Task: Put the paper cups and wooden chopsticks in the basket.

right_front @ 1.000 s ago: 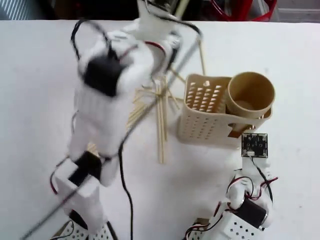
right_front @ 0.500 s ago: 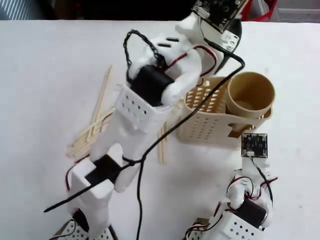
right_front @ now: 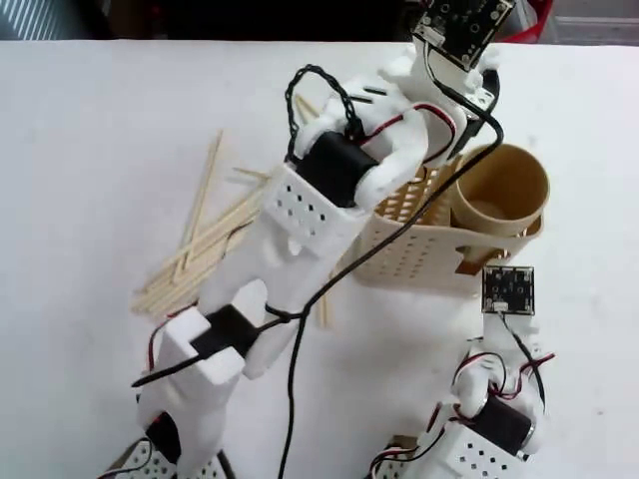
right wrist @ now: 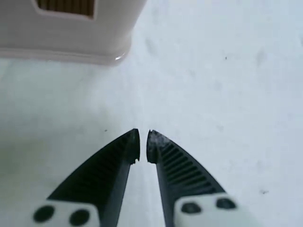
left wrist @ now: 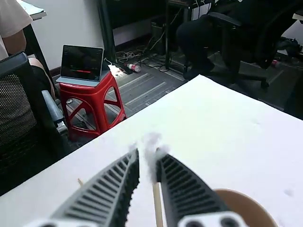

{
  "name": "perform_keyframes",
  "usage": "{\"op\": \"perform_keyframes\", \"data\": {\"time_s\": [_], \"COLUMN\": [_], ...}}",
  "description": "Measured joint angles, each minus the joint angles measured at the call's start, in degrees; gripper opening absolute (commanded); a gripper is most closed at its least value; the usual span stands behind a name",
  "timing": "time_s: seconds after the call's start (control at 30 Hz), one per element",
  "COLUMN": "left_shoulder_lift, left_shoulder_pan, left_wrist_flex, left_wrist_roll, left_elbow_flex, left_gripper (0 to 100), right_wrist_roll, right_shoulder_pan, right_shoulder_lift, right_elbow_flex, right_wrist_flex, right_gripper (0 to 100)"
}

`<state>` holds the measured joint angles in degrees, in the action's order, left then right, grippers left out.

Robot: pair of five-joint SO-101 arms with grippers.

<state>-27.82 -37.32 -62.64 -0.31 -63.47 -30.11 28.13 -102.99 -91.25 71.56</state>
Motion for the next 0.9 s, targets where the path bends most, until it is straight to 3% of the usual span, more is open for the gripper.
{"op": "perform_keyframes", "data": {"time_s": [0.17, 0.33, 0.53, 0.63, 0.73, 0.9], "left_shoulder_lift": [0.0, 1.2, 3.9, 3.9, 3.9, 3.8], "left_shoulder_pan": [0.1, 4.7, 23.8, 30.3, 28.1, 14.9], "left_wrist_flex": [-2.5, -14.6, -33.4, -36.0, -35.1, -28.2], "left_wrist_roll": [0.3, 0.3, -3.8, -4.1, -4.1, -4.2], "left_elbow_flex": [-0.2, -4.3, -8.8, -7.6, -6.6, -5.5], "left_gripper": [8, 8, 8, 8, 10, 22], "right_wrist_roll": [0.0, 0.0, 0.0, 0.0, 0.0, 0.0], "right_shoulder_pan": [0.0, 0.0, 0.0, 0.0, 0.0, 0.0], "right_shoulder_lift": [-0.2, 0.0, 0.0, 0.0, 0.0, 0.0], "right_elbow_flex": [-2.0, -2.5, -2.5, -2.5, -2.5, -2.5], "right_wrist_flex": [-1.3, -2.6, -2.5, -2.4, -2.4, -2.4], "right_gripper": [4.3, 4.3, 4.3, 4.3, 4.3, 4.3]}}
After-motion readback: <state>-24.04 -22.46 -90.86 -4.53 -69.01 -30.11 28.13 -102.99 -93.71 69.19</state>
